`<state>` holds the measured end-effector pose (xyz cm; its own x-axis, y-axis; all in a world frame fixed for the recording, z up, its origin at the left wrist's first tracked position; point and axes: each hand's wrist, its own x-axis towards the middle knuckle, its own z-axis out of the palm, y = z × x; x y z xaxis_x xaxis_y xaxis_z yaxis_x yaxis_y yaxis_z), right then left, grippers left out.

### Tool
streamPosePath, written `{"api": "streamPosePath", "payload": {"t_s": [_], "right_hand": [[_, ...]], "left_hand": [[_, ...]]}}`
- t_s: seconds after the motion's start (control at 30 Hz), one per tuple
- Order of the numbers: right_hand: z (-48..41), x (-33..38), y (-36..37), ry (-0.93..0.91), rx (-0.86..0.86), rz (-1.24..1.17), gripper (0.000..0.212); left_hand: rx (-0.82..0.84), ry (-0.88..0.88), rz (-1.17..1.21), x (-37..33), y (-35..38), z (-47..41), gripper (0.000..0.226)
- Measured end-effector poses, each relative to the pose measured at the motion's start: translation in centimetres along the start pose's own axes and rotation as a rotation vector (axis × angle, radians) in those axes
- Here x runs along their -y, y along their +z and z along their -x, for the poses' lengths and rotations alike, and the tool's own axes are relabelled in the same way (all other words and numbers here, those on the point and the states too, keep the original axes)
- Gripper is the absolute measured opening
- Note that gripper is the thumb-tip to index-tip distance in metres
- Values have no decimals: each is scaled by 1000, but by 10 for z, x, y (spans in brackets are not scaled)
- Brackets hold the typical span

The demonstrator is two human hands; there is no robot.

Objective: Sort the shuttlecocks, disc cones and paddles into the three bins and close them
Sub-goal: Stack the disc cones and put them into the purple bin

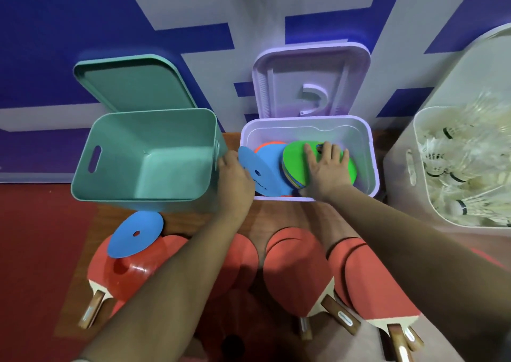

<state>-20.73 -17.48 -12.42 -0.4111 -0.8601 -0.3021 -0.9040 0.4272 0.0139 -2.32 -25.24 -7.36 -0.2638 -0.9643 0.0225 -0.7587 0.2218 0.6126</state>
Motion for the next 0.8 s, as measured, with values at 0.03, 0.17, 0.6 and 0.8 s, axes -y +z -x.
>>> {"api": "streamPosePath", "payload": {"t_s": [0.03,0.17,0.6,0.8], "right_hand": [[1,-2,0,-6,-32,-21,125],[6,-19,1,-20,-190,-152,110],[23,-26,0,-60,-139,-297,100],[87,-15,-11,13,-444,-678,55]], "left_hand": [[10,-20,10,2,1,0,25],[27,-31,80,12,7,-7,25],[316,7,-91,10,66,-27,40],[264,145,132,22,20,30,18]]}}
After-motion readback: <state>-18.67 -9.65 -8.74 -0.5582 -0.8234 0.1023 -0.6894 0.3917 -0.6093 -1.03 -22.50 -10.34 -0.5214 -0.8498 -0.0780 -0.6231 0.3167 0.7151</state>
